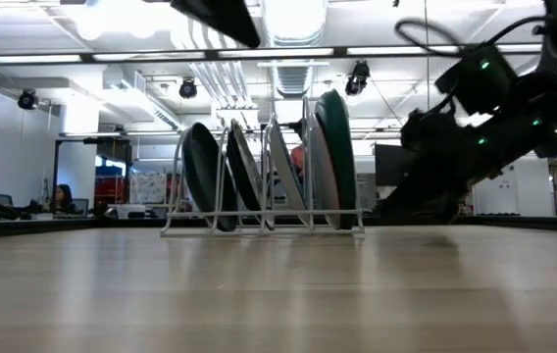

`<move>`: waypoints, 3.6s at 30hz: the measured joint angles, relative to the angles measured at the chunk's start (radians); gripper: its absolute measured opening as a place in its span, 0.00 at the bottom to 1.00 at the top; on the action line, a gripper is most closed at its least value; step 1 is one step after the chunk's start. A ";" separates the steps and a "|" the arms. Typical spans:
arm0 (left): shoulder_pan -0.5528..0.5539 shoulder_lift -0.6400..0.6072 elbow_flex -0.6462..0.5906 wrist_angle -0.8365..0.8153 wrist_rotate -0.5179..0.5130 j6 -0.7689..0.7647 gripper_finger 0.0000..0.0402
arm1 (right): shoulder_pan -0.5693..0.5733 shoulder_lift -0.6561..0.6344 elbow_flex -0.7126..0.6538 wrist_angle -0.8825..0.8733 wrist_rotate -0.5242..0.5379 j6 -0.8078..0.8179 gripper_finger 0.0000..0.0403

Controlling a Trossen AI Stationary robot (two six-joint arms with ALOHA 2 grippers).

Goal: Sort dishes
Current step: Return to Home Position

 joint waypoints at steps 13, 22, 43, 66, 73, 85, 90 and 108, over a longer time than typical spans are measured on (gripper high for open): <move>0.110 0.002 0.041 0.943 0.304 1.084 0.00 | 0.228 -0.275 0.078 0.016 -0.002 -0.301 0.00; 0.243 -0.004 -0.024 1.054 0.611 1.258 0.00 | 0.263 -0.521 0.078 -0.003 -0.001 -0.525 0.00; 0.409 -0.496 -0.713 1.488 0.695 1.256 0.00 | 0.006 -0.479 0.080 0.102 -0.070 -0.609 0.00; 0.406 -1.087 -1.455 1.774 0.644 1.153 0.00 | -0.093 -1.164 -0.229 -0.084 -0.063 -0.588 0.00; 0.409 -1.167 -1.551 1.768 0.578 1.075 0.00 | -0.093 -1.379 -0.229 -0.193 -0.108 -0.589 0.00; 0.420 -1.247 -1.601 1.772 0.349 1.123 0.00 | -0.091 -1.591 -0.228 -0.500 -0.298 -0.551 0.00; 0.423 -1.245 -1.603 1.750 0.164 1.152 0.00 | -0.090 -1.592 -0.229 -0.559 -0.321 -0.573 0.00; 1.039 -1.264 -1.604 1.721 -0.072 1.313 0.00 | -0.091 -1.578 -0.229 -0.675 -0.287 -0.634 0.00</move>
